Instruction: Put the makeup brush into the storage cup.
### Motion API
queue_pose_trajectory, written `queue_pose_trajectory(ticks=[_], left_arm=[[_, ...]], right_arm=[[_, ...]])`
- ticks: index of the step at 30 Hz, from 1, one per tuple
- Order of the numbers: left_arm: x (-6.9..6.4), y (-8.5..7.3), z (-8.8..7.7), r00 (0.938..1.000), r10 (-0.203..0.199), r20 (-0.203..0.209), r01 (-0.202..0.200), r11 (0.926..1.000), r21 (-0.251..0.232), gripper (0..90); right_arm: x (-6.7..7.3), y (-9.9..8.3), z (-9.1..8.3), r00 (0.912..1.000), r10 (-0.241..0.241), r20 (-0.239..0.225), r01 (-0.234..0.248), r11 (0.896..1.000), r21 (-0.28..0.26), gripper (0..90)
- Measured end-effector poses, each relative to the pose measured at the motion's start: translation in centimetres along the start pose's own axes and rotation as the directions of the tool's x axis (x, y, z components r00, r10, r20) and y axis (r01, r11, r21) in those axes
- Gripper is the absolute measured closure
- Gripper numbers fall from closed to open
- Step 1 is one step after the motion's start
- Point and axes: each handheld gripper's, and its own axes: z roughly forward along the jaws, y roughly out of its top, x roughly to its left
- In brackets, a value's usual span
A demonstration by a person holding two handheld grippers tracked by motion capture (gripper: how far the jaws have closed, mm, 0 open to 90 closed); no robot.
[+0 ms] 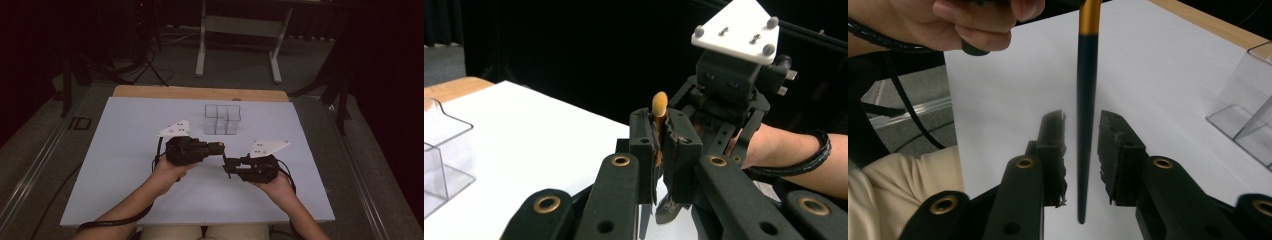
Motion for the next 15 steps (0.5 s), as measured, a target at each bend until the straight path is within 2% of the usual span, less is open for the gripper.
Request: queue_pose_trajectory(ticks=[8, 15], left_arm=[[-0.2, 0.8, 0.0, 0.9999, 0.016, -0.003, -0.016, 0.9999, 0.006, 85.3], [-0.3, 1.1, -0.1, 0.9996, 0.028, -0.012, -0.028, 0.9996, 0.000, 85.3]], right_arm=[[-0.3, -1.0, 0.3, 0.9998, 0.016, 0.013, -0.016, 1.000, 0.019, 71.9], [-0.6, -1.9, 0.5, 0.9990, 0.044, 0.001, -0.044, 0.999, 0.025, 71.9]])
